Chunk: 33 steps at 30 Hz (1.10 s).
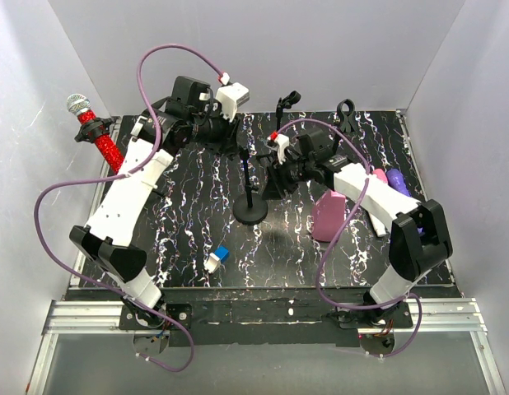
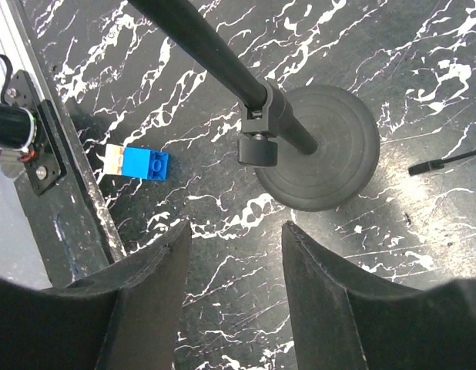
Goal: Remove the microphone from the stand
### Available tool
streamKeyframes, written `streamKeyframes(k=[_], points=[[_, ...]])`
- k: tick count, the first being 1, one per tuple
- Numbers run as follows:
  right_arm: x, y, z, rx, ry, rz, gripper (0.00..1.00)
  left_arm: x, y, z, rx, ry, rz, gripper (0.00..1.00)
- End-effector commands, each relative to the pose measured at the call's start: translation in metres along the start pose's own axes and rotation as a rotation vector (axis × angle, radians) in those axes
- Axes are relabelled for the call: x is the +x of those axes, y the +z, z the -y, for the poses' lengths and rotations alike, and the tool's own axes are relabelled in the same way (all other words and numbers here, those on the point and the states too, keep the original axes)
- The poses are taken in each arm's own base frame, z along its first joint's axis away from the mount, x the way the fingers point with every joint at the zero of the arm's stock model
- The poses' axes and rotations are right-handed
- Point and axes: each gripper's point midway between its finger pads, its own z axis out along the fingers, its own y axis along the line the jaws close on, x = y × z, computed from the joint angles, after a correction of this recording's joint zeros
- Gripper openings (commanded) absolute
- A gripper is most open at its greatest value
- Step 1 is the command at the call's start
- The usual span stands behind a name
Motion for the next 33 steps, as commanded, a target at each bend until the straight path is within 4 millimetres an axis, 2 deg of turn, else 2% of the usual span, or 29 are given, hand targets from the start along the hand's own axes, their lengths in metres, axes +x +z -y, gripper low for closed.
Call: streamKeyframes(k=[1, 6, 12, 16, 24, 27, 30, 33], points=[[-0.024, 0.0, -0.012, -0.058, -0.226, 0.065, 0.56, -0.001, -0.001, -0.012, -0.057, -0.092, 0.001, 0.0], [-0.037, 0.001, -0.006, -0.017, -0.507, 0.181, 0.55, -0.003, 0.0, -0.015, -0.04, -0.143, -0.006, 0.0], [-0.048, 0.01, -0.001, 0.032, -0.763, 0.218, 0.5, 0.0, 0.003, -0.014, 0.016, -0.23, -0.026, 0.0], [-0.066, 0.012, 0.009, 0.133, -0.907, 0.292, 0.47, -0.001, 0.005, -0.015, 0.047, -0.241, -0.02, 0.0], [-0.061, 0.022, 0.023, 0.162, -1.056, 0.245, 0.37, -0.006, 0.005, -0.03, 0.035, -0.296, 0.0, 0.0], [-0.059, 0.028, 0.028, 0.189, -1.139, 0.225, 0.28, -0.003, 0.005, -0.033, 0.051, -0.314, -0.004, 0.0], [-0.061, 0.037, 0.032, 0.218, -1.234, 0.216, 0.28, -0.002, 0.005, -0.037, 0.061, -0.338, 0.002, 0.0], [-0.06, 0.043, 0.036, 0.204, -1.245, 0.189, 0.29, -0.003, 0.005, -0.04, 0.068, -0.345, 0.005, 0.0]])
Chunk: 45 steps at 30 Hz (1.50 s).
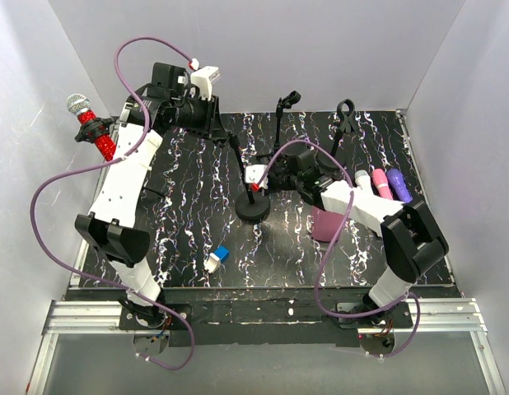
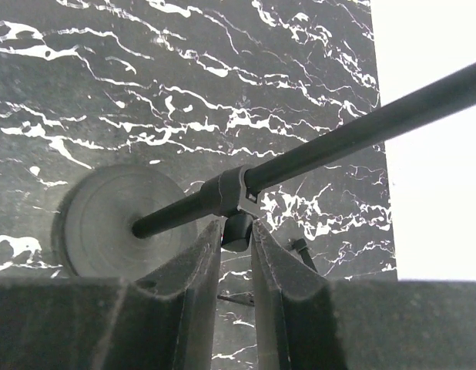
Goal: Remove the microphone from the stand
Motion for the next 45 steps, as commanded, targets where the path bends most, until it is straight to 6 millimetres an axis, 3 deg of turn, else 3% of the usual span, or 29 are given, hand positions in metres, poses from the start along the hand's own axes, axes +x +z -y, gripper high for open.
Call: streamKeyframes(k=[1, 5, 7, 8, 12, 16, 18, 19, 21, 22, 25, 28, 30, 34, 37, 41, 45], points=[[0.005, 0.01, 0.019, 0.041, -0.129, -0.021, 0.29, 0.005, 0.002, 0.004, 0.05, -0.038, -0.032, 0.0], [0.007, 0.012, 0.021, 0.04, -0.168, -0.028, 0.19, 0.002, 0.004, 0.006, 0.061, -0.036, -0.025, 0.0], [0.008, 0.011, 0.017, 0.027, -0.303, -0.031, 0.03, 0.002, 0.003, 0.007, 0.067, -0.04, -0.024, 0.0], [0.017, 0.012, 0.006, 0.015, -0.401, -0.037, 0.01, 0.002, 0.003, 0.008, 0.07, -0.043, -0.025, 0.0], [0.005, 0.009, 0.009, 0.216, -0.898, 0.081, 0.01, 0.005, 0.004, 0.01, 0.084, -0.053, -0.036, 0.0], [-0.027, 0.002, -0.005, 0.337, -1.088, 0.286, 0.01, 0.004, 0.003, 0.011, 0.089, -0.062, -0.033, 0.0], [-0.03, 0.0, -0.016, 0.325, -1.103, 0.325, 0.01, 0.004, 0.002, 0.013, 0.092, -0.06, -0.031, 0.0], [-0.029, -0.001, -0.022, 0.309, -1.102, 0.338, 0.04, 0.003, 0.002, 0.012, 0.091, -0.059, -0.028, 0.0], [-0.032, -0.008, -0.026, 0.306, -1.036, 0.367, 0.29, 0.003, 0.001, 0.013, 0.091, -0.052, -0.029, 0.0], [-0.032, -0.012, -0.026, 0.304, -1.014, 0.362, 0.36, 0.004, 0.0, 0.013, 0.091, -0.052, -0.032, 0.0], [-0.025, -0.02, -0.021, 0.264, -0.887, 0.291, 0.49, 0.005, -0.003, 0.015, 0.094, -0.045, -0.032, 0.0], [-0.022, -0.03, -0.014, 0.233, -0.753, 0.234, 0.76, 0.008, -0.003, 0.015, 0.096, -0.045, -0.035, 0.0], [-0.03, -0.04, -0.007, 0.229, -0.645, 0.219, 0.81, 0.008, -0.004, 0.015, 0.099, -0.037, -0.035, 0.0], [-0.051, -0.059, 0.017, 0.18, -0.243, 0.167, 0.84, 0.012, -0.007, 0.017, 0.102, -0.011, -0.038, 0.0], [-0.057, -0.066, 0.038, 0.18, 0.269, 0.085, 0.85, 0.014, -0.012, 0.02, 0.113, 0.021, -0.033, 0.0], [-0.04, -0.063, 0.014, 0.015, 0.882, -0.112, 0.86, 0.012, -0.022, 0.027, 0.135, 0.055, 0.004, 0.0], [-0.045, -0.06, -0.016, -0.168, 1.18, -0.094, 0.75, 0.005, -0.032, 0.037, 0.161, 0.069, 0.057, 0.0]])
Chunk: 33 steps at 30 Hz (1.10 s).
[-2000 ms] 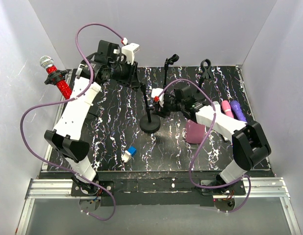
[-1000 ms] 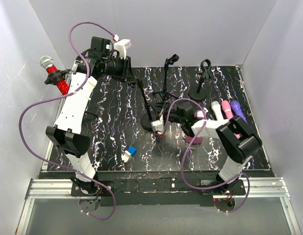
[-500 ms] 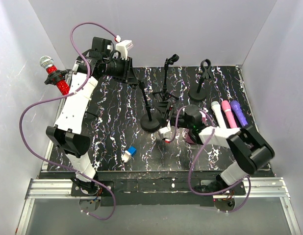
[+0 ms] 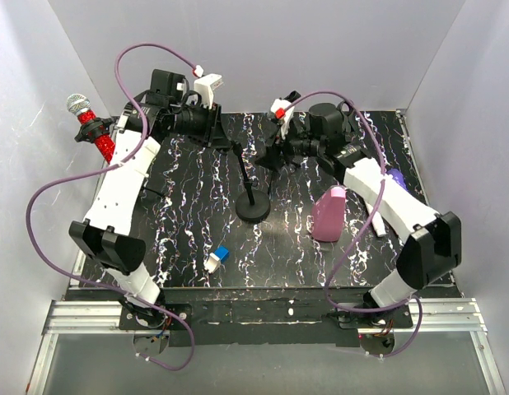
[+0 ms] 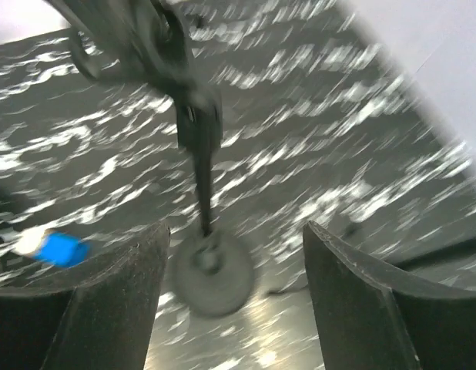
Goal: Remove the microphone from the stand
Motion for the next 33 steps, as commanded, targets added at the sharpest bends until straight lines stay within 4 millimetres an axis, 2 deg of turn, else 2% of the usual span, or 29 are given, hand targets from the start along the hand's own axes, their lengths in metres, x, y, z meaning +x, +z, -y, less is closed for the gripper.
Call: streamKeyframes(k=[1, 3, 4, 9, 11, 21, 23, 28, 33], points=[[0.08, -0.014, -0.07, -0.19, 0.704, -0.291, 0.75, -0.005, -0.024, 0.021, 0.036, 0.033, 0.054, 0.0], [0.082, -0.012, -0.078, -0.243, 0.733, -0.302, 0.75, -0.001, -0.025, 0.019, 0.027, 0.028, 0.046, 0.0], [0.083, -0.01, -0.076, -0.236, 0.745, -0.311, 0.75, 0.0, -0.026, 0.019, 0.021, 0.031, 0.049, 0.0], [0.116, 0.007, -0.06, -0.145, 0.82, -0.412, 0.7, 0.007, -0.028, 0.02, 0.018, 0.032, 0.048, 0.0], [0.122, 0.013, -0.059, -0.138, 0.846, -0.416, 0.69, 0.006, -0.031, 0.022, 0.018, 0.041, 0.056, 0.0], [0.115, 0.039, -0.052, -0.201, 0.964, -0.343, 0.69, 0.018, -0.038, 0.025, 0.022, 0.077, 0.035, 0.0], [0.114, 0.044, -0.051, -0.224, 0.988, -0.329, 0.67, 0.018, -0.038, 0.025, 0.02, 0.079, 0.034, 0.0], [0.113, 0.049, -0.051, -0.253, 1.0, -0.317, 0.52, 0.018, -0.038, 0.026, 0.022, 0.077, 0.032, 0.0], [0.11, 0.048, -0.054, -0.284, 0.977, -0.298, 0.28, 0.019, -0.038, 0.024, 0.013, 0.074, 0.028, 0.0]])
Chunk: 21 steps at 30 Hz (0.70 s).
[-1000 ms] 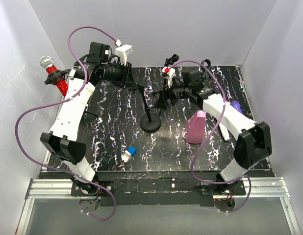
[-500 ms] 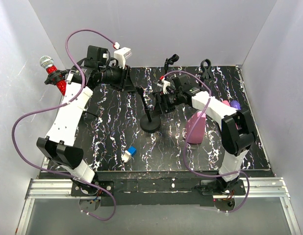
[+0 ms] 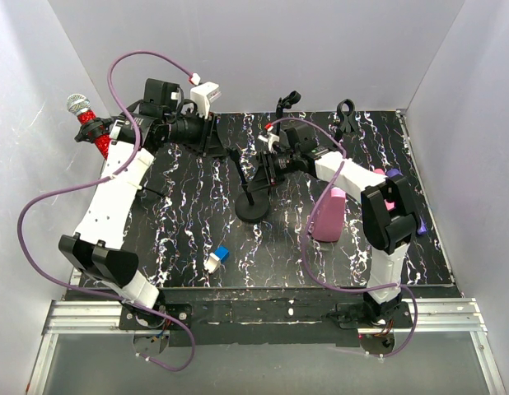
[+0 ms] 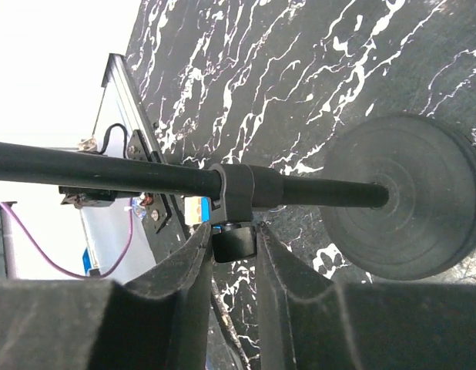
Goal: Remove the microphone from the stand
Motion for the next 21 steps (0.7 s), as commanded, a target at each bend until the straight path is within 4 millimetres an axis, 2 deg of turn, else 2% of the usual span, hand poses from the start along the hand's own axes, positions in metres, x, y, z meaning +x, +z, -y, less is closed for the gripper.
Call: streamKeyframes(k=[1, 2, 5, 7, 8, 10, 13, 15, 16, 19, 21], points=[[-0.019, -0.006, -0.017, -0.046, -0.087, 0.047, 0.23, -0.002, -0.019, 0.013, 0.011, 0.015, 0.025, 0.0], [-0.018, -0.007, -0.017, -0.045, -0.098, 0.045, 0.19, -0.003, -0.019, 0.014, 0.012, 0.018, 0.029, 0.0], [-0.01, -0.011, -0.019, -0.041, -0.21, 0.025, 0.13, -0.004, -0.019, 0.012, 0.006, 0.016, 0.03, 0.0], [-0.002, -0.013, -0.019, -0.014, -0.358, 0.012, 0.04, -0.007, -0.018, 0.011, 0.003, 0.012, 0.035, 0.0], [-0.001, -0.014, -0.013, 0.038, -0.463, 0.015, 0.01, -0.008, -0.018, 0.011, 0.003, 0.009, 0.037, 0.0], [0.001, -0.014, -0.005, 0.128, -0.71, 0.028, 0.01, -0.01, -0.017, 0.012, 0.01, 0.006, 0.044, 0.0], [-0.018, -0.018, 0.012, 0.329, -1.093, 0.139, 0.01, -0.01, -0.015, 0.013, 0.021, -0.003, 0.044, 0.0], [-0.043, -0.02, 0.012, 0.486, -1.381, 0.278, 0.01, -0.009, -0.013, 0.014, 0.032, -0.016, 0.04, 0.0], [-0.044, -0.02, 0.018, 0.548, -1.541, 0.284, 0.01, -0.009, -0.012, 0.015, 0.041, -0.019, 0.041, 0.0], [-0.069, -0.027, 0.004, 0.658, -1.841, 0.414, 0.01, -0.01, -0.009, 0.017, 0.062, -0.033, 0.036, 0.0], [-0.077, -0.033, -0.009, 0.692, -1.948, 0.504, 0.01, -0.01, -0.008, 0.018, 0.068, -0.031, 0.035, 0.0]])
